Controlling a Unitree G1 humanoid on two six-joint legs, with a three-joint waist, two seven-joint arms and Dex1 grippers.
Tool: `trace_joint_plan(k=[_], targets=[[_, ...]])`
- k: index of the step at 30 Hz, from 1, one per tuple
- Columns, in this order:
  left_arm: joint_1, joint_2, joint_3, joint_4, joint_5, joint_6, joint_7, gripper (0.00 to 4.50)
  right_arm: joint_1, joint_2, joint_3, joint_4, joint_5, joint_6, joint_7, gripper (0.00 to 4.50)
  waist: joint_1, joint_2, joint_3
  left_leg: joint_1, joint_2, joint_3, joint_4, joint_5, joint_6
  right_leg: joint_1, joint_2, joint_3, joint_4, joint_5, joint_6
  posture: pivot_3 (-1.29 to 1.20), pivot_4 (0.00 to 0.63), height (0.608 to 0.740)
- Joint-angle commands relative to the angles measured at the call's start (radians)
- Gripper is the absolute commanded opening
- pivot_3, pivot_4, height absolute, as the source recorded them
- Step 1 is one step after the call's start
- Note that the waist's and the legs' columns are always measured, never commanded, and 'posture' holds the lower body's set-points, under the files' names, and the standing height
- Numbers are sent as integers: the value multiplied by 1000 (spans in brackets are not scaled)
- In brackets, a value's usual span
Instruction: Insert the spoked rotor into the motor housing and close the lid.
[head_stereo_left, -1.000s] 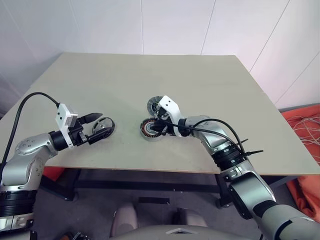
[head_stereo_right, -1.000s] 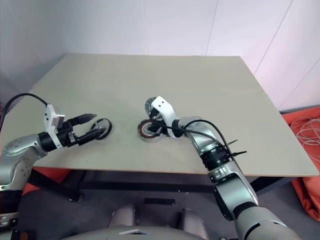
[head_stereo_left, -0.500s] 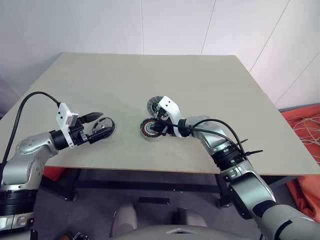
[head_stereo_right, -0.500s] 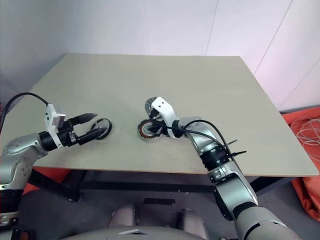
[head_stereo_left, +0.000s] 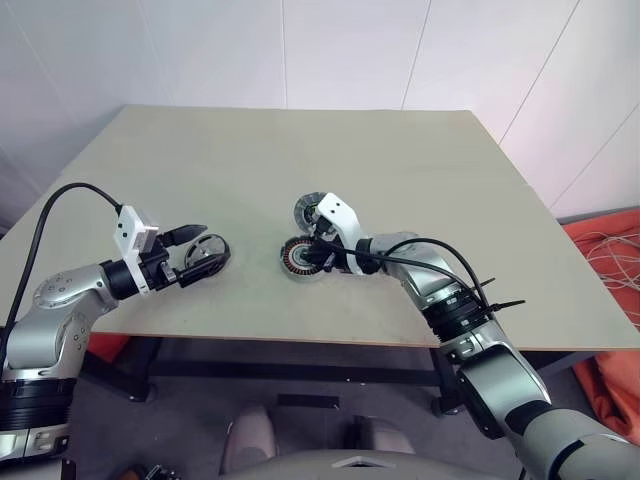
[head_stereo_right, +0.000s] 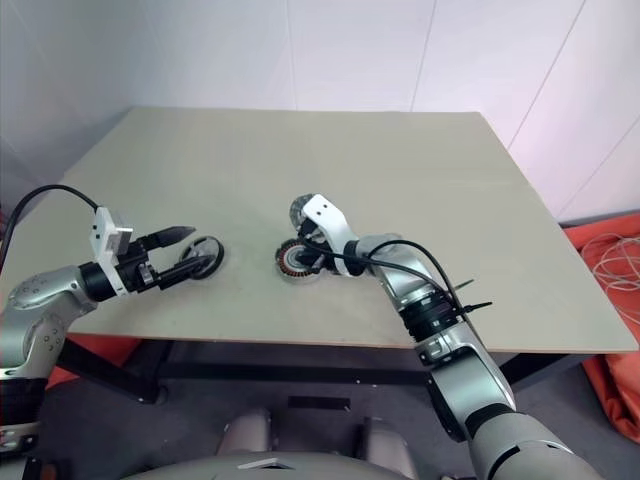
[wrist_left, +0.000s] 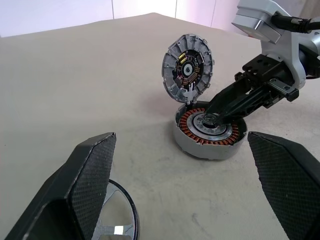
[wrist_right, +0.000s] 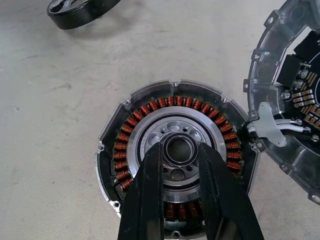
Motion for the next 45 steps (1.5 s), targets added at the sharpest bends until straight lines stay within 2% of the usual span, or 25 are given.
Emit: trace_joint_plan(k=[1, 5, 6, 15, 28, 29, 32, 40, 41, 45], targets=[[-15, 10, 10, -21, 0, -8, 3, 4500, -20, 8, -4, -15, -2, -3, 2, 649, 0, 0, 0, 0, 0, 0, 0, 0, 0, 0, 0, 0, 0, 0, 0, 0, 0, 740], [-17, 10, 9, -18, 1, -8, 3, 4500, -21, 7, 1, -15, -1, -3, 8, 649, 0, 0, 0, 0, 0, 0, 0, 0, 0, 0, 0, 0, 0, 0, 0, 0, 0, 740], [-17, 10, 9, -18, 1, -8, 2, 4500, -20, 6, 3, -18, 0, -2, 13, 1382, 0, 0, 0, 0, 0, 0, 0, 0, 0, 0, 0, 0, 0, 0, 0, 0, 0, 740], [-21, 10, 8, -11, 5, -11, 3, 4500, -25, 10, -21, -53, 15, 7, 6, 4448, 0, 0, 0, 0, 0, 0, 0, 0, 0, 0, 0, 0, 0, 0, 0, 0, 0, 740], [-31, 4, 2, -2, 13, -17, 0, 4500, -35, 19, -62, -172, 99, 100, 24, 4448, 1, 0, 0, 0, 0, 0, 0, 1, -2, 0, 0, 0, 0, 0, 0, 0, 0, 740], [-31, 3, 1, -1, 14, -18, 0, 4500, -35, 18, -61, -164, 94, 97, 15, 4038, 1, 0, 0, 0, 0, 0, 0, 1, -2, 0, 0, 0, 0, 0, 0, 0, 0, 740], [-34, 1, 0, 0, 15, -19, 0, 4500, -36, 18, -63, -136, 85, 88, -9, 3187, 1, 0, 0, 0, 0, 0, 0, 1, -2, 0, 0, 0, 0, 0, 0, 0, 0, 740], [-33, 0, -2, -2, 17, -19, 0, 4500, -41, 17, -61, -80, 71, 66, -44, 217, 0, 0, 0, 0, 0, 0, 0, 2, -3, 0, 0, 0, 0, 0, 0, 0, 0, 740], [-33, 0, -1, -2, 16, -19, 0, 4500, -40, 17, -59, -75, 69, 64, -46, 43, 0, 0, 0, 0, 0, 0, 0, 2, -3, 0, 0, 0, 0, 0, 0, 0, 0, 740], [-33, 2, 0, -2, 15, -18, -1, 4500, -32, 15, -45, -61, 52, 47, -49, 43, 0, 0, 0, 0, 0, 0, 0, 2, -3, 0, 0, 0, 0, 0, 0, 0, 0, 740]])
